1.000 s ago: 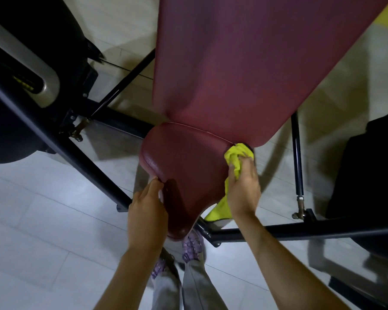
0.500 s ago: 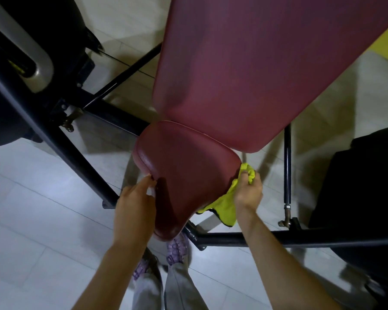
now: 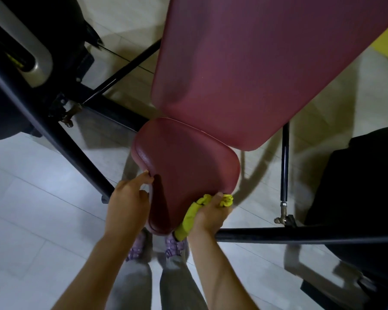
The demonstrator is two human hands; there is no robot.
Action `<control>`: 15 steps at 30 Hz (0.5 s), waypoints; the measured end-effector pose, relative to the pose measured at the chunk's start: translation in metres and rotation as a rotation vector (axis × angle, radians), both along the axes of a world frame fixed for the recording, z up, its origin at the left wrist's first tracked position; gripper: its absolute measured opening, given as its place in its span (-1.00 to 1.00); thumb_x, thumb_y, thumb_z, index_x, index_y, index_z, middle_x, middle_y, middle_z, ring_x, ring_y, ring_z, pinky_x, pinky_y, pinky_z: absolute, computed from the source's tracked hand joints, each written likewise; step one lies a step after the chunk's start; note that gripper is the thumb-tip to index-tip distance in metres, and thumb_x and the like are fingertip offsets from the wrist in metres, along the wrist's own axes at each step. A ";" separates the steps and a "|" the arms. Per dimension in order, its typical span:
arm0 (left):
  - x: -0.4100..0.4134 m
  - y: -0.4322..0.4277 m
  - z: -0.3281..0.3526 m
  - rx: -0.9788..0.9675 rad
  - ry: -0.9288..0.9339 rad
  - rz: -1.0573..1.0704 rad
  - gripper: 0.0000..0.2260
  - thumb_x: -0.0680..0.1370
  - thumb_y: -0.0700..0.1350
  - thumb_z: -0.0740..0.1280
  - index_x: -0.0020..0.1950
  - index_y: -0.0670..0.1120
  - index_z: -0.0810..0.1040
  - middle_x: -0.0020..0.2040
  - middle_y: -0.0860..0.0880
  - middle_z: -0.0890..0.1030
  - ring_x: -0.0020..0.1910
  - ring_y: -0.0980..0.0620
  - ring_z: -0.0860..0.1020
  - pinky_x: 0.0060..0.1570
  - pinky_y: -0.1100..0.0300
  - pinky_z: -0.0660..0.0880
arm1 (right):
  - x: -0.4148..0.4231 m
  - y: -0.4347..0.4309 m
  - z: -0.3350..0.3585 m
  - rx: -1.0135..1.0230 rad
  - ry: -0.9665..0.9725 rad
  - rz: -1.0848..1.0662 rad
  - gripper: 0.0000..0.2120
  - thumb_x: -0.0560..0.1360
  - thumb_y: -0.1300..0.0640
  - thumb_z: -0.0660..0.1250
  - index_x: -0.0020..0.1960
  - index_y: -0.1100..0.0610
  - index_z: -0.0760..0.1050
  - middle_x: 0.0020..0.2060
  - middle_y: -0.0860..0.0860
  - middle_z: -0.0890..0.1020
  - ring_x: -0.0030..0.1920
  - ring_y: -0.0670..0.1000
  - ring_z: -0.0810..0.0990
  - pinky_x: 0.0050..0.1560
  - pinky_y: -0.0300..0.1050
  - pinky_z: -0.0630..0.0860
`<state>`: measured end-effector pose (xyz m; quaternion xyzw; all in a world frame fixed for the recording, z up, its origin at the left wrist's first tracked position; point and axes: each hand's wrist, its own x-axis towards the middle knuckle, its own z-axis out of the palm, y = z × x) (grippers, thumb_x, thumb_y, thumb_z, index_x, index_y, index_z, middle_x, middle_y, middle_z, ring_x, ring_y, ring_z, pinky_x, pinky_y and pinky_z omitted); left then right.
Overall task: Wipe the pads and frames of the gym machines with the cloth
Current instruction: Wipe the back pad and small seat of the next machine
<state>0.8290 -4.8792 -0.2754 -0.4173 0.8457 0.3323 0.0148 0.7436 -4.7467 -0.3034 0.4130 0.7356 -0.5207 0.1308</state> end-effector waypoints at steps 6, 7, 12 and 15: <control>0.003 -0.007 -0.003 0.026 0.022 -0.070 -0.56 0.51 -0.45 0.29 0.20 0.00 0.68 0.14 -0.12 0.67 -0.12 -0.06 0.69 0.01 -0.02 0.67 | -0.016 -0.001 -0.013 0.058 0.013 -0.154 -0.69 0.72 -0.01 0.16 0.08 0.21 0.54 -0.19 0.14 0.66 -0.26 0.14 0.61 -0.09 0.02 0.61; 0.003 -0.009 -0.002 0.033 0.020 -0.077 -0.56 0.51 -0.45 0.27 0.20 -0.01 0.68 0.13 -0.12 0.68 -0.09 -0.09 0.68 0.02 -0.05 0.66 | -0.009 -0.005 -0.009 0.081 0.018 -0.111 -0.68 0.72 0.00 0.16 0.03 0.21 0.54 -0.22 0.12 0.66 -0.27 0.12 0.61 -0.10 -0.04 0.62; 0.012 -0.023 0.002 0.043 -0.011 -0.180 -0.52 0.47 -0.44 0.29 0.26 -0.02 0.65 0.18 -0.14 0.66 0.14 -0.16 0.56 0.10 -0.02 0.55 | 0.072 -0.019 0.024 0.029 -0.031 0.184 -0.55 0.63 -0.24 0.20 0.01 0.14 0.58 -0.30 0.02 0.66 -0.33 0.04 0.63 -0.20 -0.04 0.65; 0.013 -0.036 0.008 0.080 -0.026 -0.283 -0.50 0.47 -0.42 0.29 0.29 0.00 0.64 0.12 -0.19 0.64 0.12 -0.19 0.53 0.03 -0.07 0.56 | 0.112 -0.022 0.036 0.088 -0.055 0.241 -0.62 0.65 -0.25 0.18 0.21 -0.02 0.58 -0.08 0.04 0.71 -0.09 0.06 0.69 -0.05 -0.14 0.60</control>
